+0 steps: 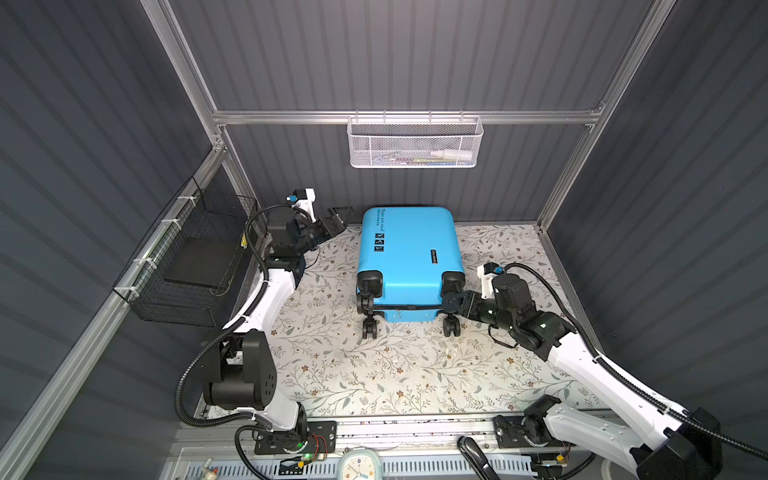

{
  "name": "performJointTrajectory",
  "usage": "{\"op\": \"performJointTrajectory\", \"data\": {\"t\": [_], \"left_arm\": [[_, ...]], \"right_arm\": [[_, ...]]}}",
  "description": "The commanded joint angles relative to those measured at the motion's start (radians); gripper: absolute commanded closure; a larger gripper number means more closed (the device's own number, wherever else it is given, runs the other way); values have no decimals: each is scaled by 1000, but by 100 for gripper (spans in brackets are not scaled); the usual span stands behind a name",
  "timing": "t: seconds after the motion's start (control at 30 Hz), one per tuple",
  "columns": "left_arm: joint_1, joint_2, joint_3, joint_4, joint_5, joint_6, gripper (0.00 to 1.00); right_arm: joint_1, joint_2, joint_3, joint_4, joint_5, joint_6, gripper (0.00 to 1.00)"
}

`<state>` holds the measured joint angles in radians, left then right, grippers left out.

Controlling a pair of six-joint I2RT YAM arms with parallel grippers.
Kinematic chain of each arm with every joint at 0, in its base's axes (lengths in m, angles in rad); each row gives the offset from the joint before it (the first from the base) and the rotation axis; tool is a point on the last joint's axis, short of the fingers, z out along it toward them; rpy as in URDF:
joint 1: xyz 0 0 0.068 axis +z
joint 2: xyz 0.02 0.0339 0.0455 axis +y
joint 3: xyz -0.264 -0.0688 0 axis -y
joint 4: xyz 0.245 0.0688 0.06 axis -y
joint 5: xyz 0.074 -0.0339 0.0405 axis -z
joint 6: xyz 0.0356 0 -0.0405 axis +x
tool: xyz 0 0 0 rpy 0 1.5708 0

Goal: Pack the luggage

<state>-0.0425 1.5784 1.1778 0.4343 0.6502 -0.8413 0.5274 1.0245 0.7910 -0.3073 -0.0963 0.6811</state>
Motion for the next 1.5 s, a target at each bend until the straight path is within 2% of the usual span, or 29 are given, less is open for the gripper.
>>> {"op": "performJointTrajectory", "data": {"t": [0.0,0.1,0.17,0.23,0.33,0.37,0.4,0.53,0.67,0.8,0.93,1.03,1.2,1.33,1.47], "left_arm": [[27,38,-125,460,111,-329,0],[26,46,-218,791,131,-480,0],[26,-5,-263,834,131,-479,0],[16,-112,-290,667,146,-346,0],[-46,-321,-265,118,92,79,0],[-88,-382,-232,-80,37,241,0],[-132,-428,-216,-219,-24,341,0],[-199,-566,-251,-392,-138,423,0],[-278,-711,-367,-447,-286,408,0],[-414,-800,-469,-455,-446,397,1],[-574,-808,-530,-467,-578,394,6],[-745,-782,-581,-437,-708,413,9],[-1055,-671,-653,-338,-1018,472,9],[-1192,-501,-709,-124,-1204,508,9],[-1221,-312,-783,205,-1331,536,10]], "right_arm": [[2,23,-55,-165,23,-49,100],[0,24,-56,-168,28,-49,100],[0,25,-58,-167,29,-49,100],[-1,29,-61,-166,29,-49,100],[-1,36,-65,-161,32,-50,100],[-3,41,-67,-156,29,-51,100],[-5,45,-67,-150,27,-50,100],[-7,63,-67,-135,15,-51,100],[-9,75,-62,-126,9,-53,100],[-8,79,-61,-122,2,-59,100],[-7,68,-56,-126,-1,-63,100],[-7,53,-40,-145,-1,-70,100],[-7,31,-12,-179,-5,-84,100],[-8,21,-10,-188,-8,-88,100],[-7,14,-15,-188,-14,-88,100]]}}
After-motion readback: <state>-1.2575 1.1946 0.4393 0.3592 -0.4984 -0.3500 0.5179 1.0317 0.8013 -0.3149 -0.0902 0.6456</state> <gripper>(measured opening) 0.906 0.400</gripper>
